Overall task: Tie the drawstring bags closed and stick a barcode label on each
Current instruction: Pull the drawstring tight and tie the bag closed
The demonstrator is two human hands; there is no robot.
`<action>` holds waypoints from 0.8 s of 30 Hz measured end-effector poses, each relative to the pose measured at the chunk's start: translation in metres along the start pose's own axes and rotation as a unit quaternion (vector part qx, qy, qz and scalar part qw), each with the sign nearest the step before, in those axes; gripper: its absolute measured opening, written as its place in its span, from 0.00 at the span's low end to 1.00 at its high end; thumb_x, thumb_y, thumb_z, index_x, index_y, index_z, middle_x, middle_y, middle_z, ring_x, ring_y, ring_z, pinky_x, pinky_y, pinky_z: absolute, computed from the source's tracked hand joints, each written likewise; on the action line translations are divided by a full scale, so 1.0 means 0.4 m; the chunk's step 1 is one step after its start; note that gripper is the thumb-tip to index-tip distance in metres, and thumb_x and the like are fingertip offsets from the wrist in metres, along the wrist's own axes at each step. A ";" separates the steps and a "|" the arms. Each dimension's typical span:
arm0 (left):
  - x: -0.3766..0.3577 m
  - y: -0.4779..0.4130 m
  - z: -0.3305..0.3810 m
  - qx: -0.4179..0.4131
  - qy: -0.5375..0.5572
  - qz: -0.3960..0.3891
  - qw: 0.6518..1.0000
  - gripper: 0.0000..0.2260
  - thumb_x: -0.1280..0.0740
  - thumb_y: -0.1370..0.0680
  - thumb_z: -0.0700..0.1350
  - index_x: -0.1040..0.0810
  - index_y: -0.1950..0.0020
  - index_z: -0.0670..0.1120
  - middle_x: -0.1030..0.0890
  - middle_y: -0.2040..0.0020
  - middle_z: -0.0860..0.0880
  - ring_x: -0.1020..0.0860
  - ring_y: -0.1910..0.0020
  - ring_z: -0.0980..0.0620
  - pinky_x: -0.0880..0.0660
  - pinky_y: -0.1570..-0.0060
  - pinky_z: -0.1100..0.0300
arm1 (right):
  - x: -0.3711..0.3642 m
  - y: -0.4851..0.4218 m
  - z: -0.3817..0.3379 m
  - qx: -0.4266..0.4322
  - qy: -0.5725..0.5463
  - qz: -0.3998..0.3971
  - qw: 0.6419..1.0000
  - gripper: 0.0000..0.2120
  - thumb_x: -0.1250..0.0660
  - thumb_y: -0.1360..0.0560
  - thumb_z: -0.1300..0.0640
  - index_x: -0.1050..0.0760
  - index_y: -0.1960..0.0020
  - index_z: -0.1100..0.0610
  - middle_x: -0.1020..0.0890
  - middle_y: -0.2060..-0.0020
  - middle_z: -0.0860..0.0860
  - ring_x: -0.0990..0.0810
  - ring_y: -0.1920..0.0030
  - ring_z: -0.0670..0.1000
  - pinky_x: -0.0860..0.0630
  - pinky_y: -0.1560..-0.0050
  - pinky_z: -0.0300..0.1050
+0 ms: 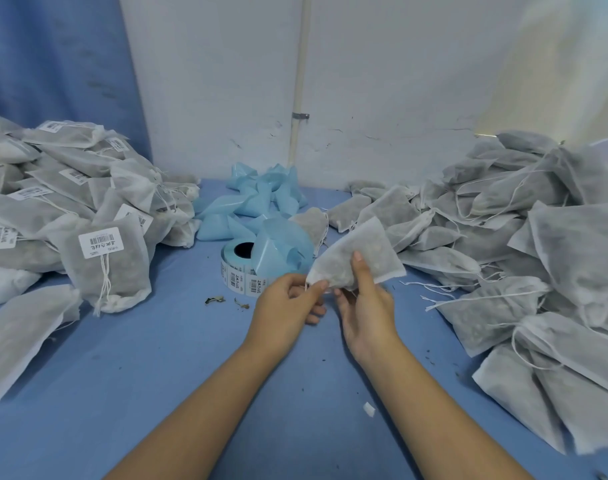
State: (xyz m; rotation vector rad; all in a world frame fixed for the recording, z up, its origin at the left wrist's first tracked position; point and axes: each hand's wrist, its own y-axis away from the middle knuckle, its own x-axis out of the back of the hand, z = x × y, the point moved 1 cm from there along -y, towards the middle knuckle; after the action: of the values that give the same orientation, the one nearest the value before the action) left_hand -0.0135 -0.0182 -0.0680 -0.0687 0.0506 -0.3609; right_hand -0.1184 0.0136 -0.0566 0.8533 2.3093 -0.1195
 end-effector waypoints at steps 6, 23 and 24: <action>0.009 -0.006 0.005 0.005 0.046 0.006 0.999 0.10 0.39 0.19 0.42 0.23 0.57 0.41 0.23 0.70 0.46 0.27 0.76 0.54 0.30 0.74 0.66 | 0.015 -0.005 0.005 -0.005 0.040 -0.021 0.999 0.02 0.36 0.24 0.68 0.27 0.53 0.63 0.22 0.60 0.55 0.21 0.58 0.49 0.21 0.59 0.36; -0.007 -0.005 0.015 0.004 0.043 -0.053 0.998 0.12 0.44 0.22 0.31 0.25 0.50 0.44 0.37 0.78 0.53 0.38 0.79 0.56 0.40 0.78 0.66 | -0.001 0.034 0.022 0.056 0.235 -0.044 0.969 0.08 0.34 0.28 0.66 0.20 0.65 0.59 0.19 0.70 0.51 0.24 0.67 0.47 0.27 0.65 0.34; -0.011 -0.006 0.018 0.014 0.045 -0.052 0.998 0.14 0.45 0.23 0.30 0.25 0.50 0.45 0.37 0.79 0.54 0.39 0.80 0.57 0.41 0.78 0.67 | -0.003 0.032 0.020 0.041 0.211 -0.037 0.976 0.09 0.35 0.28 0.67 0.20 0.64 0.60 0.19 0.70 0.51 0.24 0.67 0.46 0.27 0.66 0.33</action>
State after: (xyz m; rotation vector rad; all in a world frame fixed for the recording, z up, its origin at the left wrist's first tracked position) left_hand -0.0178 -0.0185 -0.0606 -0.0283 0.1307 -0.4685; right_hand -0.1054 0.0207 -0.0602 0.9018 2.7521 -0.0696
